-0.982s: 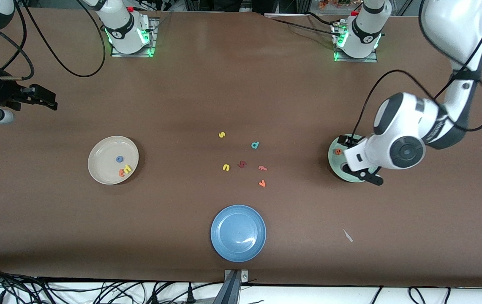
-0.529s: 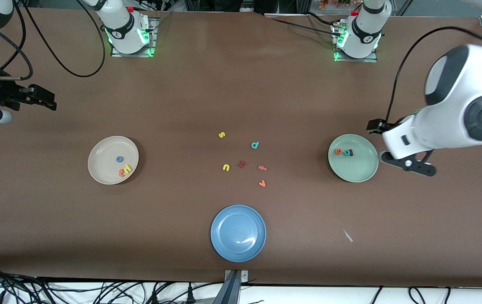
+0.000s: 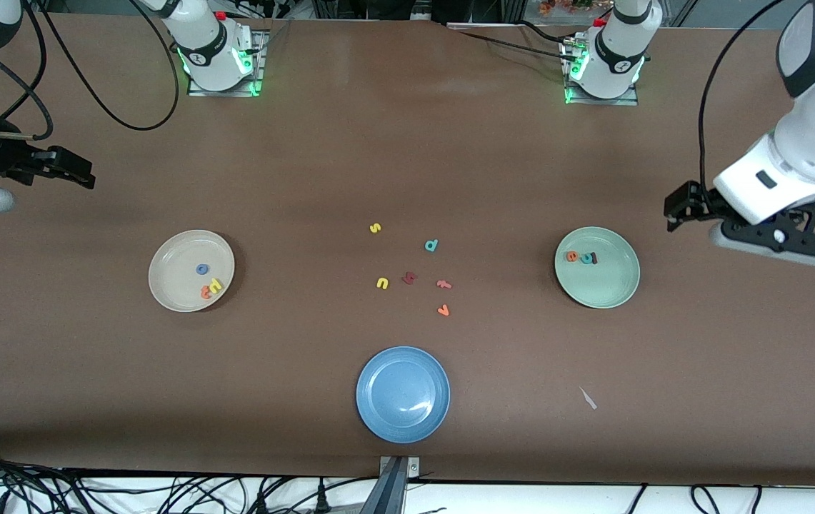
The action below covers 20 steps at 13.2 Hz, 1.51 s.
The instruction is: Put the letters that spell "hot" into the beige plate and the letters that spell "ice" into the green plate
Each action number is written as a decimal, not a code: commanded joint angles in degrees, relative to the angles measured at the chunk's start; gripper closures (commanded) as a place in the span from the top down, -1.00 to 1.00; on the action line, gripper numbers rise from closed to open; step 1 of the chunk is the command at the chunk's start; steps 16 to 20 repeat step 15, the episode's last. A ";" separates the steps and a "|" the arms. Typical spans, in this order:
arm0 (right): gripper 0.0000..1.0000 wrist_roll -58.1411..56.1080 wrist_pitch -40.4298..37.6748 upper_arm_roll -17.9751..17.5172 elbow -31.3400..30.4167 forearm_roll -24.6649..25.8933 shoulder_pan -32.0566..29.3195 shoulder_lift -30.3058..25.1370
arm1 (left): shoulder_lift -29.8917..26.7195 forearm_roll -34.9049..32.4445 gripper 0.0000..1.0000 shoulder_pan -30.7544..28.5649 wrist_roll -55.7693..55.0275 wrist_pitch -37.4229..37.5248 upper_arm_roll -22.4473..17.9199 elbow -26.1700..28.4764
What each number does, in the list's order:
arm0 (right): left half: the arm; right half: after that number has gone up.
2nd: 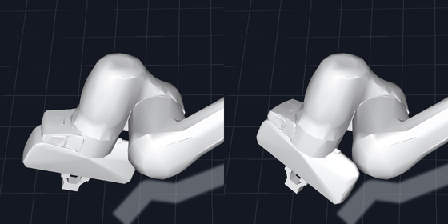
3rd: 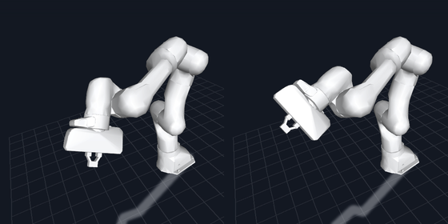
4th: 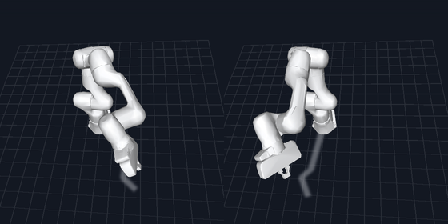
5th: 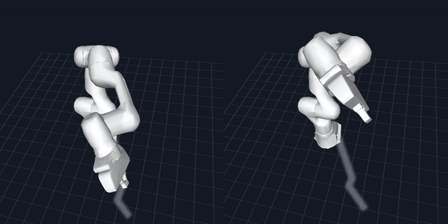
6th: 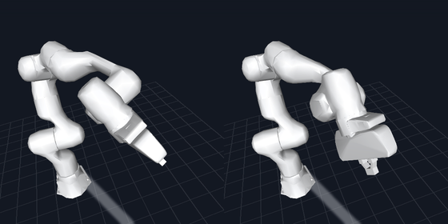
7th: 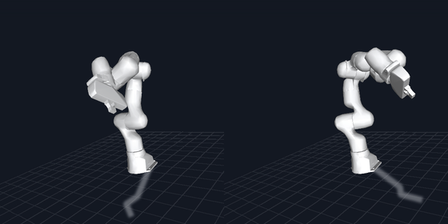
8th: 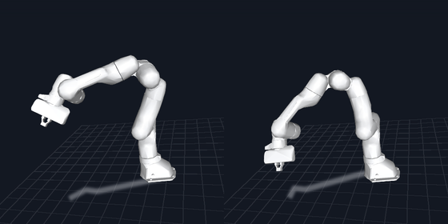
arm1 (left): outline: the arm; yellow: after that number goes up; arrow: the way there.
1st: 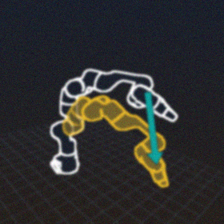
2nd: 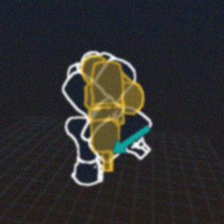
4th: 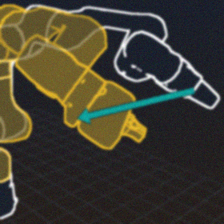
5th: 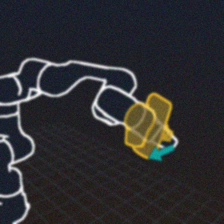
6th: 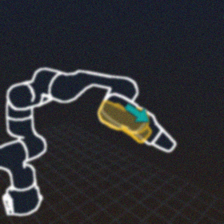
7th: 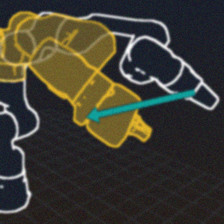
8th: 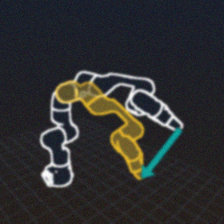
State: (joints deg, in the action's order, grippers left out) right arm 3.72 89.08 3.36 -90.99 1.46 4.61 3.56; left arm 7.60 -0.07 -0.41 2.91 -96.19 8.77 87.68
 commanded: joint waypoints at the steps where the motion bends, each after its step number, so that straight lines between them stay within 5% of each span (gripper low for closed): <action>1: 1.00 0.50 -0.66 -0.11 1.52 -0.58 -0.39 0.66 | -8.81 8.75 1.00 1.81 0.78 -3.30 -5.51 11.27; 5: 1.00 0.41 -0.57 -0.11 1.52 -0.58 -0.65 0.66 | -10.85 -3.25 1.00 1.64 0.70 -2.69 -2.81 11.81; 20: 1.00 -0.11 -0.49 -0.11 1.52 -0.58 -0.65 0.66 | -10.06 -1.07 1.00 1.20 0.61 -2.34 -2.79 10.32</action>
